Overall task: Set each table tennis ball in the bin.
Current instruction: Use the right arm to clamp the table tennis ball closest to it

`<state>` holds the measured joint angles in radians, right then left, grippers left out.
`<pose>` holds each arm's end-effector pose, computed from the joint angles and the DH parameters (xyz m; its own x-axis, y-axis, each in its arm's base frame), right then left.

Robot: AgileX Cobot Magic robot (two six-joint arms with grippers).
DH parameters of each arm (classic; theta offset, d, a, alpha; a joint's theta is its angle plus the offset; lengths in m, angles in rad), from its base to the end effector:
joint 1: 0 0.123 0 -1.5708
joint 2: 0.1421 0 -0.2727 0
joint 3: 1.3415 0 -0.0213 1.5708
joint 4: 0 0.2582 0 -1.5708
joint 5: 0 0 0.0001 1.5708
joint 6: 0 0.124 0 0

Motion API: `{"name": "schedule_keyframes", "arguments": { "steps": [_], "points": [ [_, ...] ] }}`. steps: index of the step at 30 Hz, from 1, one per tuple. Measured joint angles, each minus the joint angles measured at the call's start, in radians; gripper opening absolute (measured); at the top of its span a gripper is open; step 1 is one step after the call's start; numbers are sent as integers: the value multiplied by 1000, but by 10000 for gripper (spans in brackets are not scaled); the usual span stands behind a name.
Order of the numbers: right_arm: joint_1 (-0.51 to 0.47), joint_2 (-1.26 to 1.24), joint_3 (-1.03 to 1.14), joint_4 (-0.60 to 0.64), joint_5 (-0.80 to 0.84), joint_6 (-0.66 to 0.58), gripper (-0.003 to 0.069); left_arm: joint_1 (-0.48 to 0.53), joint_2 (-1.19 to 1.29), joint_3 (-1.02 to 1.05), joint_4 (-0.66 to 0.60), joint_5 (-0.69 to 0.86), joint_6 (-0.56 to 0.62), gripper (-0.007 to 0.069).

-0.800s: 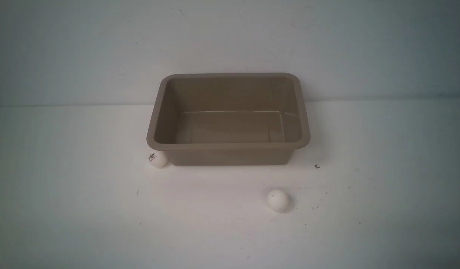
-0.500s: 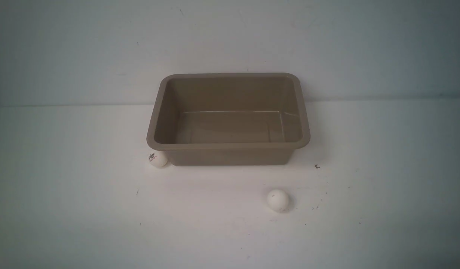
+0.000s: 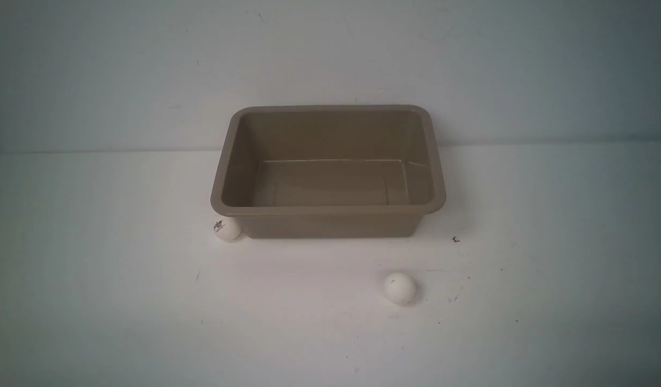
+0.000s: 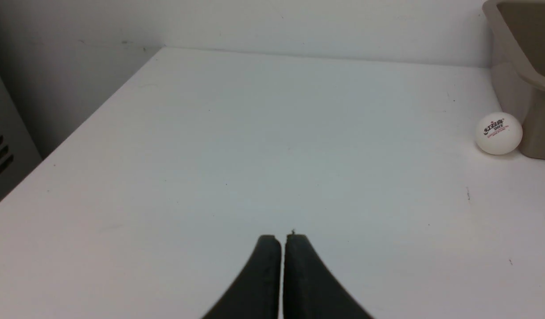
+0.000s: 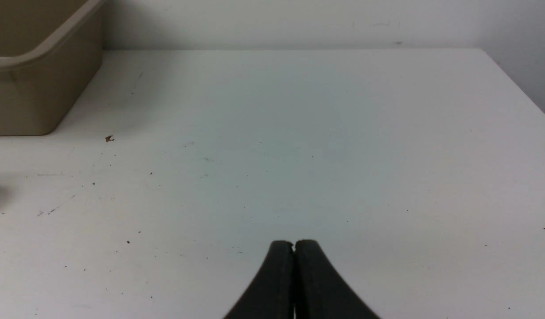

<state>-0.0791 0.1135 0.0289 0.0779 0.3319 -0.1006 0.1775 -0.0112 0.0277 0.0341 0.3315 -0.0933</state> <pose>0.1098 -0.0055 0.1522 -0.3768 0.0029 -0.9263 0.0454 0.9988 -0.0154 0.1036 0.0200 0.1660 -0.2417 -0.1054 -0.9646 -0.2022 0.9777 -0.0561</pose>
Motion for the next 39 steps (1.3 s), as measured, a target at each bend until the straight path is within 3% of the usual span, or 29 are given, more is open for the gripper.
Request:
{"name": "schedule_keyframes", "arguments": {
  "steps": [15, 23, 28, 37, 39],
  "points": [
    [0, 0, 0, -10, 0, -2, -16, 0, 0, 0, 0, 0, 0, -4],
    [0, 0, 0, -219, 0, -44, -16, 0, 0, 0, 0, 0, 0, -4],
    [0, 0, 0, -289, 0, -48, -16, 0, 0, 0, -7, 0, -2, -4],
    [0, 0, 0, -285, -86, -49, -16, 0, 0, 0, -426, -3, -222, -4],
    [0, 0, 0, -286, -124, -49, -16, 0, 0, 0, -571, -5, -263, -4]
  ]
}}
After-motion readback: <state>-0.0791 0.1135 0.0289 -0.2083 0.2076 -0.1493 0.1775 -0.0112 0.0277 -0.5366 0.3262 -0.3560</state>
